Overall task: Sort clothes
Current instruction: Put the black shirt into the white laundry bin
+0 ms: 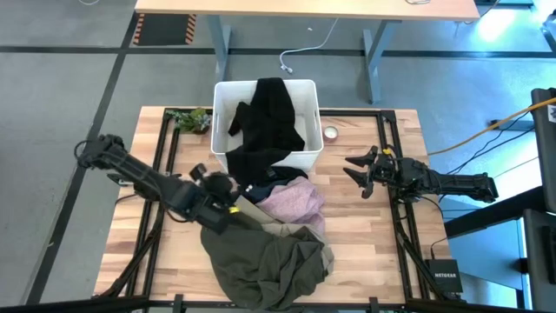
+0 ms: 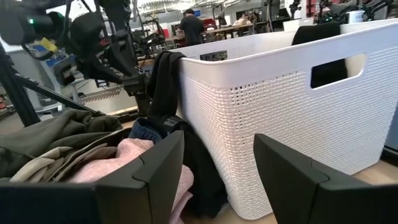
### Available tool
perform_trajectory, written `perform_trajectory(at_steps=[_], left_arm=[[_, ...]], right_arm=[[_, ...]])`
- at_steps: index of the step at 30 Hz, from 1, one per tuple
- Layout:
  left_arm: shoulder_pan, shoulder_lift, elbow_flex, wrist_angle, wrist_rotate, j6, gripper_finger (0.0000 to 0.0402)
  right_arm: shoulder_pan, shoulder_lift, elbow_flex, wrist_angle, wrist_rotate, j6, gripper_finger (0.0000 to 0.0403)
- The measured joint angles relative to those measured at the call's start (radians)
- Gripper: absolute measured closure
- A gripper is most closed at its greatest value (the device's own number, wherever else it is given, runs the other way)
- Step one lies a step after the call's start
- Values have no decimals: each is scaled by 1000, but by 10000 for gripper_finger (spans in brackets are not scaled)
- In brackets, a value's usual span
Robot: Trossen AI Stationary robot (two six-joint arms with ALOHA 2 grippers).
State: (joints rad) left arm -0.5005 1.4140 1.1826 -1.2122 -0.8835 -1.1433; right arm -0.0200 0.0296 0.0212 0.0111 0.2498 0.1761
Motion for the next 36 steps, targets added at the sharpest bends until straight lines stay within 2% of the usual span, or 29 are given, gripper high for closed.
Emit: perform_trajectory(at_steps=[3,6,11,20,29,36], left_arm=[[-36,-84,-81,13,-88,-135,270],[-48,-157,-150,104,-101,-162,269],[-47,-201,-245,314,-62,-52,247],[-25,-201,-367,482,-44,-48,202],[56,-201,-432,509,-63,-14,202],[94,-201,-439,703,-11,202,203]], right_arm=[[0,0,0,3,13,-5,189],[0,0,0,5,23,-27,189],[0,0,0,5,28,-29,189],[0,0,0,5,28,-32,189],[0,0,0,5,29,-44,189],[0,0,0,5,30,-54,189]])
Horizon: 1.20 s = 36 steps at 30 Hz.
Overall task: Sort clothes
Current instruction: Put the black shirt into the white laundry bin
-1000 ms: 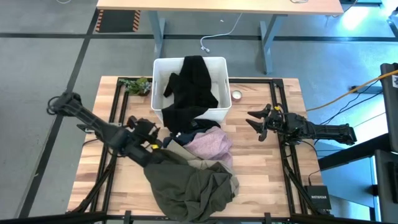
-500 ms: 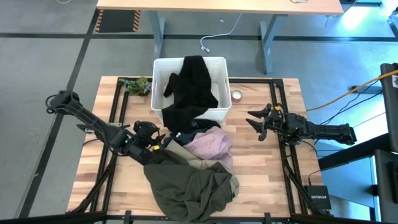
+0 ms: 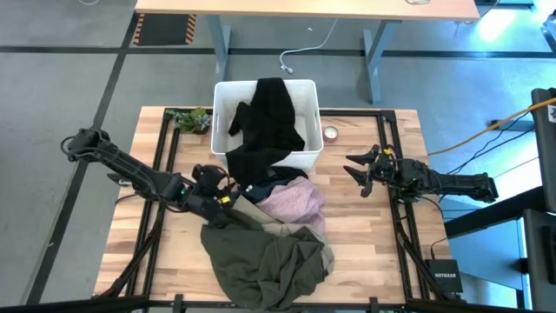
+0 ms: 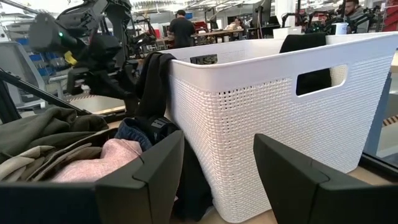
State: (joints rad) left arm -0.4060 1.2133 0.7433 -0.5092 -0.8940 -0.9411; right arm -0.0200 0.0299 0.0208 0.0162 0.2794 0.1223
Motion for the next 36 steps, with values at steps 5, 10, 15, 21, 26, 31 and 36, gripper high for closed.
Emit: perform_trajectory(at_steps=[5,10,15,21,26,31,36], left_arm=[[60,7,0,56,-8,110,203],[121,40,0,59,-8,117,204],[143,67,0,151,-8,219,222],[143,72,0,324,-4,393,319],[143,69,7,515,2,554,393],[155,59,66,730,5,774,391],[213,27,148,900,-15,1022,395]], right_arm=[[0,0,0,0,0,0,189],[0,0,0,0,1,0,189],[0,0,0,0,1,-1,189],[0,0,0,0,1,-2,189],[0,0,0,0,1,-2,189],[0,0,0,1,19,-2,189],[0,0,0,2,25,-2,189]])
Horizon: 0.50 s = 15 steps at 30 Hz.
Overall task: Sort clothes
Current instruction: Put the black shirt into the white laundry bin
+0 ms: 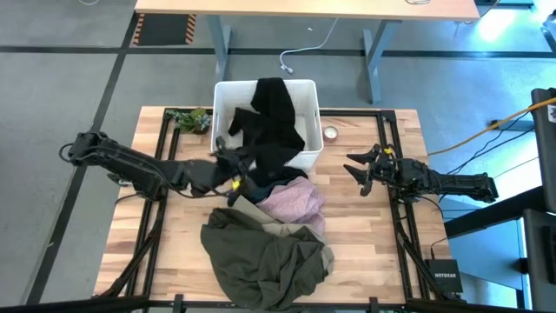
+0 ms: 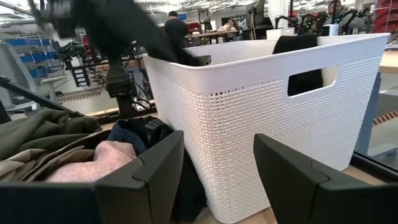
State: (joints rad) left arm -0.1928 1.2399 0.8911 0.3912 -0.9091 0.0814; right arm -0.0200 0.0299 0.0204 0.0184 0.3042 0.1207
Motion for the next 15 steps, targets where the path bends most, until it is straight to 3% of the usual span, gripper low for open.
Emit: perform_trajectory(at_steps=[4,9,12,15], left_arm=[[97,-31,41,21,-87,73,384],[236,-56,41,-92,-96,16,360],[312,-60,42,-305,-16,-146,327],[382,-58,40,-478,194,-329,285]], right_arm=[[0,0,0,2,0,0,189],[0,0,0,2,0,0,189],[0,0,0,2,0,0,189],[0,0,0,2,0,0,189]])
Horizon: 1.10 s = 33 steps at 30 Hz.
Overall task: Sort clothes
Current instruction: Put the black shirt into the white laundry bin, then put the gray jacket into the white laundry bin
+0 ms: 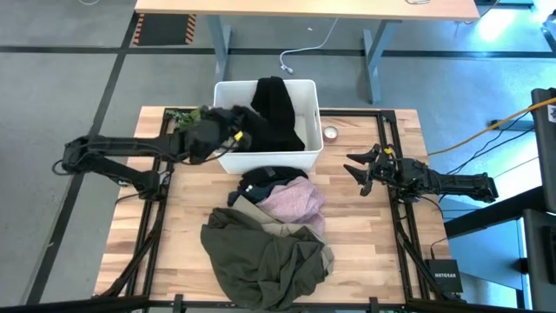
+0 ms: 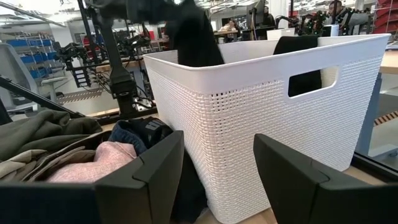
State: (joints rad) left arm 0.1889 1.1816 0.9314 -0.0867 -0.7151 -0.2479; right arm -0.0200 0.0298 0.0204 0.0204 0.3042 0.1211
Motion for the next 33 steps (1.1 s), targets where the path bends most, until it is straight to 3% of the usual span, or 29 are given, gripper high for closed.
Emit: perform_trajectory(at_steps=[3,9,15,19,21,30,33], left_arm=[[36,-5,2,-75,113,-50,243],[30,-14,134,-272,127,-51,195],[27,-14,343,-646,206,-161,188],[27,-14,415,-810,269,-216,193],[27,-14,438,-886,250,-207,195],[13,-18,451,-914,139,-158,198],[8,-18,451,-903,153,-151,198]], right_arm=[[0,0,0,0,0,0,189],[0,0,0,0,0,0,189],[0,0,0,-3,-1,2,189],[0,0,0,-3,-1,3,189],[0,0,0,-2,-1,4,189],[0,0,0,-2,-1,4,189],[0,0,0,-2,-1,4,189]])
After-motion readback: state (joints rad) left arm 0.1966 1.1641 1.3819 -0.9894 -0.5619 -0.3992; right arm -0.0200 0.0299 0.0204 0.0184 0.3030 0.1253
